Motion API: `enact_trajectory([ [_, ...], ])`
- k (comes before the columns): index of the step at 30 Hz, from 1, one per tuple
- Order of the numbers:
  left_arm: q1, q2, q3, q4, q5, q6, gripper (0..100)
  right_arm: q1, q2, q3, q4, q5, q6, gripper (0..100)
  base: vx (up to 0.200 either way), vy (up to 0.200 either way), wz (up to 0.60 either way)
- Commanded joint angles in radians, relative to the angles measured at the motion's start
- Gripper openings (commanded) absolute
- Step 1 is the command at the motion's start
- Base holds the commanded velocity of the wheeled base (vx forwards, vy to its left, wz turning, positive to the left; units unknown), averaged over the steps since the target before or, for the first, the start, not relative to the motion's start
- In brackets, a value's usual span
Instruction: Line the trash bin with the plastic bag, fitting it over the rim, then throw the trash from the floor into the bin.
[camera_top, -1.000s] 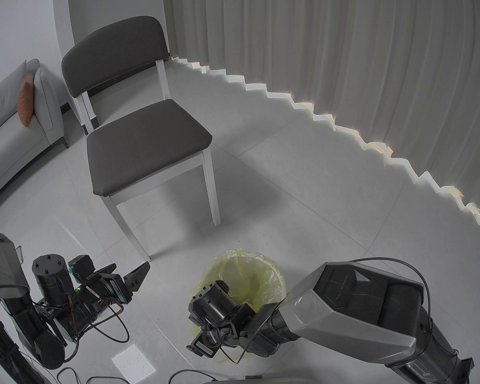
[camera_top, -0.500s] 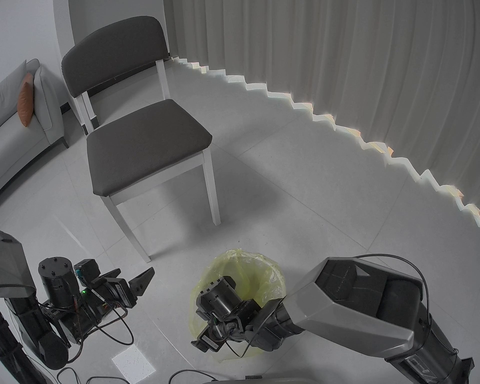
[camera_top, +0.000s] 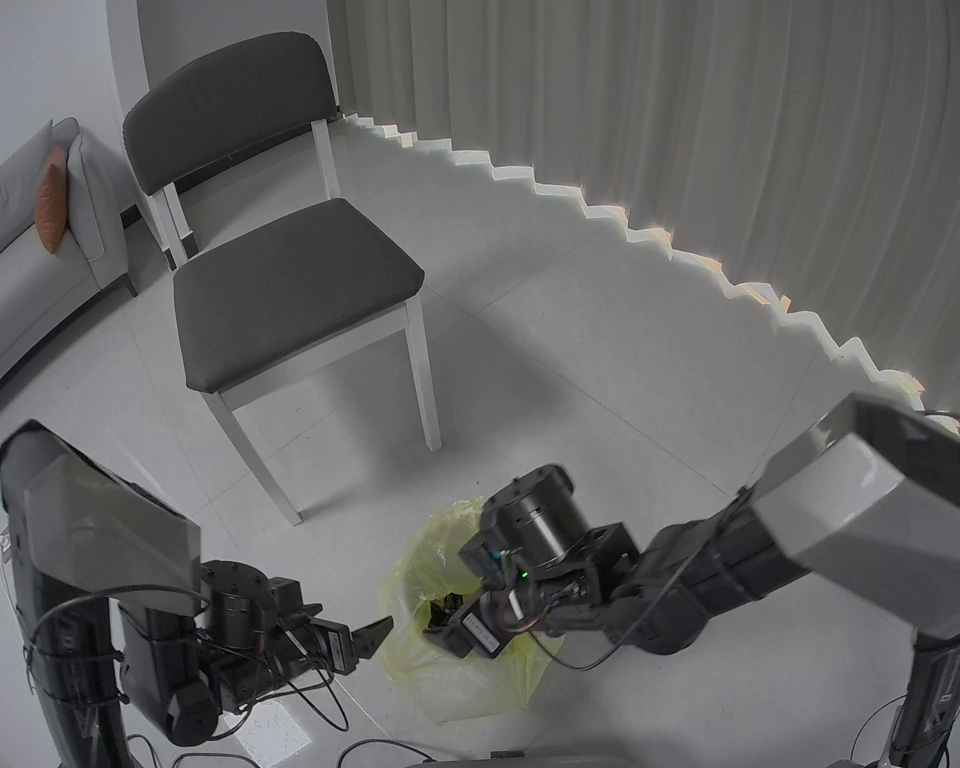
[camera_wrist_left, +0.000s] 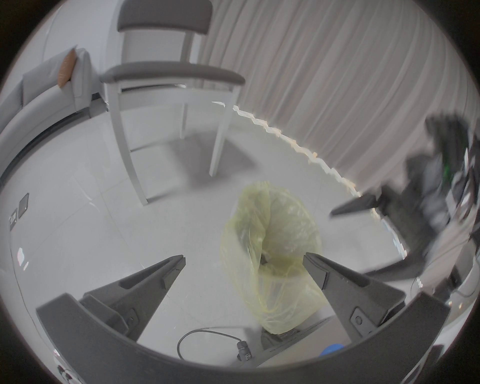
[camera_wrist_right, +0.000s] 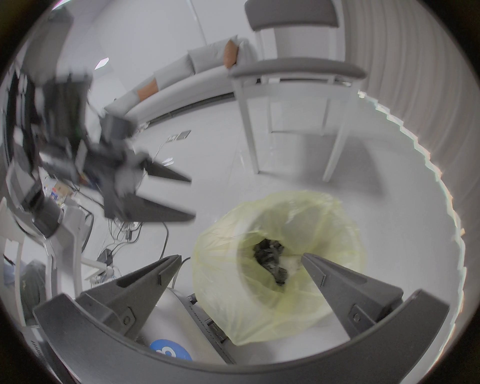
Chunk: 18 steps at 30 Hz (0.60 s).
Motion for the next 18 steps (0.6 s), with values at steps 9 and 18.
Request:
enact_trajectory([
  [9, -0.024, 0.340, -0.148, -0.013, -0.007, 0.213, 100, -0.186, -0.372, 0.251, -0.012, -0.007, 0.034, 100, 0.000, 0.000, 0.00],
  [18, 0.046, 0.247, -0.394, 0.405, 0.137, 0.249, 100, -0.224, -0.369, 0.266, -0.014, 0.009, 0.030, 100, 0.000, 0.000, 0.00],
])
